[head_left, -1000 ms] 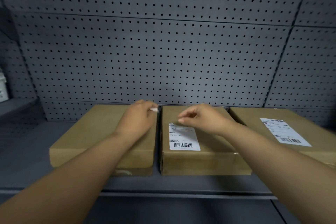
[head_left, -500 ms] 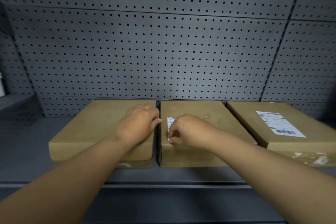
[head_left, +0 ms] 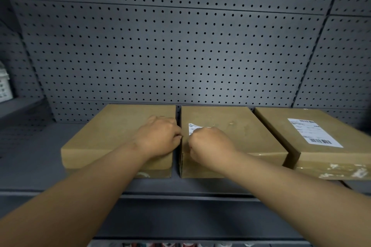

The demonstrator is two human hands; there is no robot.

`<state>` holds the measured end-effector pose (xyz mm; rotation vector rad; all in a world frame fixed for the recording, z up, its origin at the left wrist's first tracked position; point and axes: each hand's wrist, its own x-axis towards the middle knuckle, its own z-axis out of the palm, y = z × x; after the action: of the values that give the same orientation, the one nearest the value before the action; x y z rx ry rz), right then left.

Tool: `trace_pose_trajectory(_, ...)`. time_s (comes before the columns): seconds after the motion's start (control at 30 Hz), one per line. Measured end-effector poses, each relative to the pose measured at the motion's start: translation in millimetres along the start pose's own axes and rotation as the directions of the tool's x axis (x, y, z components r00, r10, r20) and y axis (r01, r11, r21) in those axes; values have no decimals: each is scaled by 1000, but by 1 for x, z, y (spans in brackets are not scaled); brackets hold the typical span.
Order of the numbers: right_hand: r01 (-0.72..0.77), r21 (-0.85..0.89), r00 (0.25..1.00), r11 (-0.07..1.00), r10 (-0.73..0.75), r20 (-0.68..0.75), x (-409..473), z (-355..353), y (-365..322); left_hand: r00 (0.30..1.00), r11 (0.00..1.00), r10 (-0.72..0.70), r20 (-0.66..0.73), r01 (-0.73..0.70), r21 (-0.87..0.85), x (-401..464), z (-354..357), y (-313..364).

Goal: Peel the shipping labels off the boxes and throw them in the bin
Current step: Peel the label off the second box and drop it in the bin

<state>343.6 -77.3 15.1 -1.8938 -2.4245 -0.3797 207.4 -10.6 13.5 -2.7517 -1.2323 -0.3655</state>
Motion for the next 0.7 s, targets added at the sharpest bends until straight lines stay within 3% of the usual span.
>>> trace_pose_trajectory(0.17,-124,236,992,964,118,38,7,-8,15,999,999,24,27,-25,24,1,0,-1)
trace_pose_trajectory(0.33,-404,528,914,747,351,203,17,-11,51,998,998,47,43,-49,37,8,2,0)
trace_pose_trajectory(0.47,-387,620,922,682,308,236,15,-9,51,998,998,59,26,-60,36,11,3,0)
trace_pose_trajectory(0.7,-237,554,971,798,178,160,7,-8,49,998,997,70,5,-70,-24,13,11,3)
